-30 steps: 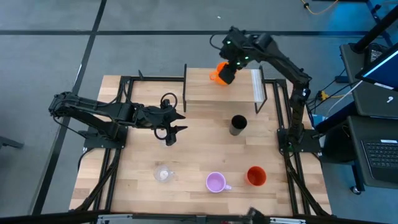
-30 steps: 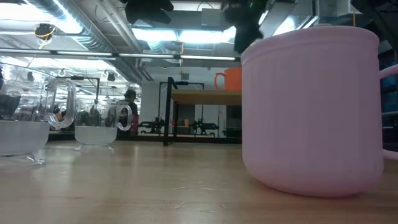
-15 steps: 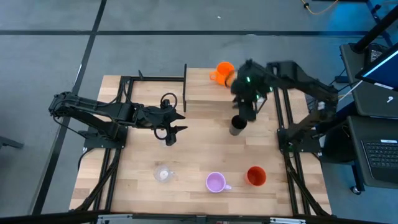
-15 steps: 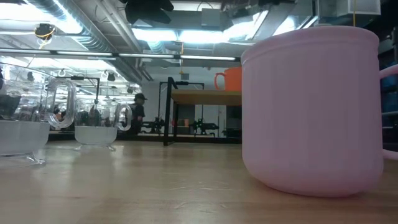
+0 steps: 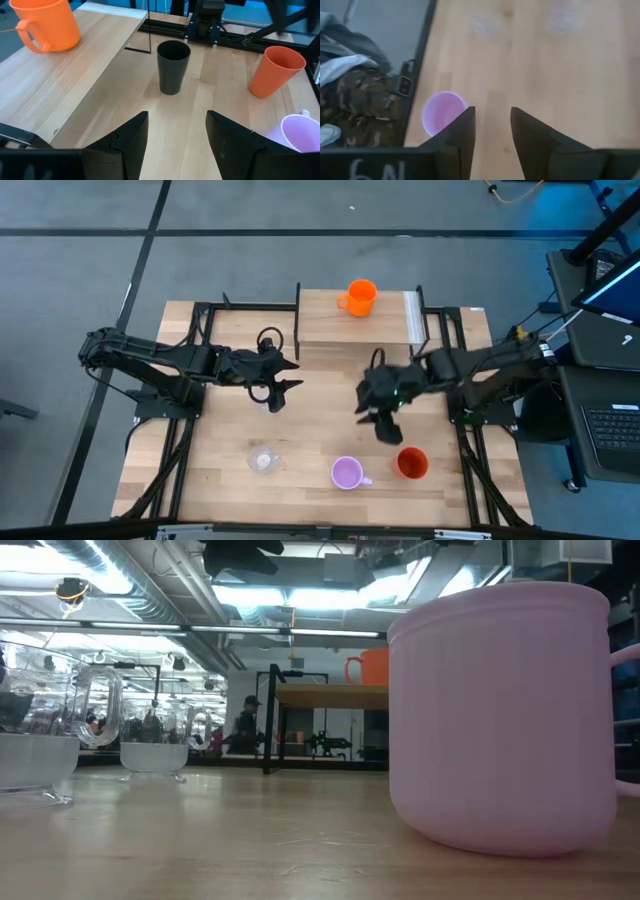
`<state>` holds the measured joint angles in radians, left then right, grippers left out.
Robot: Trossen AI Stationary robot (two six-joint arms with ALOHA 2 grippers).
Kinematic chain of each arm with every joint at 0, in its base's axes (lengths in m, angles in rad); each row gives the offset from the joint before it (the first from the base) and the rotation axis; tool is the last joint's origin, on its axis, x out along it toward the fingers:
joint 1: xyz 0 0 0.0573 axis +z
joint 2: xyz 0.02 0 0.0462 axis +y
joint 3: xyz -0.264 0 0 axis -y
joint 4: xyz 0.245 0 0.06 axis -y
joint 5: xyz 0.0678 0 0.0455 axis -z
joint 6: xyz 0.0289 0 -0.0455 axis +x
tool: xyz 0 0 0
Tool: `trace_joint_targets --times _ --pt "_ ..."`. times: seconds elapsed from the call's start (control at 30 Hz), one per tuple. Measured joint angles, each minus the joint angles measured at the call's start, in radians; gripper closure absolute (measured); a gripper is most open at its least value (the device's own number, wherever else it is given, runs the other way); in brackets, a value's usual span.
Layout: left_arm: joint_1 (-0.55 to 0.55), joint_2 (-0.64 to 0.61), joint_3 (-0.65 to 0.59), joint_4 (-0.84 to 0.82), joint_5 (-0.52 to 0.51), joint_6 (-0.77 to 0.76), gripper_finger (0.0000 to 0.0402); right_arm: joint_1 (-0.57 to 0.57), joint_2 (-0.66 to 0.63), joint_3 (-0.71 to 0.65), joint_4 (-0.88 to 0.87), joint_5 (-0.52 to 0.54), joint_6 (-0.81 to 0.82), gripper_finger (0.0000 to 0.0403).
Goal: Stack small to large cups/mugs on shelf
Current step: Put the purple mug on the shelf
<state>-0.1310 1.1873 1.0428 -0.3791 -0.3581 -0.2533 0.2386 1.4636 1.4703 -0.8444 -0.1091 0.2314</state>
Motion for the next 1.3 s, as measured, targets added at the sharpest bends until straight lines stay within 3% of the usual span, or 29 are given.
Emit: trace_joint_targets --times 0.2,0.43,0.6,0.8,1.17,1.3 --pt "0.000 0.000 0.000 -0.001 0.000 0.001 0.0208 0.061 0.000 -0.121 0.199 0.001 0.036 0.0269" --pt "0.000 0.000 0.000 -0.003 0.000 0.002 0.0208 0.100 0.046 -0.215 0.300 -0.003 0.104 0.0184" --pt "0.000 0.000 0.000 -0.005 0.000 0.001 0.0208 0.119 0.082 -0.272 0.481 -0.104 0.106 0.0143" --pt "0.002 0.000 0.000 -0.001 -0.001 0.002 0.0208 0.116 0.139 -0.249 0.456 -0.079 0.210 0.0140" --pt "0.021 0.000 0.000 -0.001 -0.001 -0.003 0.0208 0.119 0.232 -0.241 0.391 -0.094 0.128 0.0144" --pt "0.000 0.004 0.000 0.000 0.082 0.000 0.0208 0.116 0.209 -0.241 0.317 -0.093 0.077 0.0144"
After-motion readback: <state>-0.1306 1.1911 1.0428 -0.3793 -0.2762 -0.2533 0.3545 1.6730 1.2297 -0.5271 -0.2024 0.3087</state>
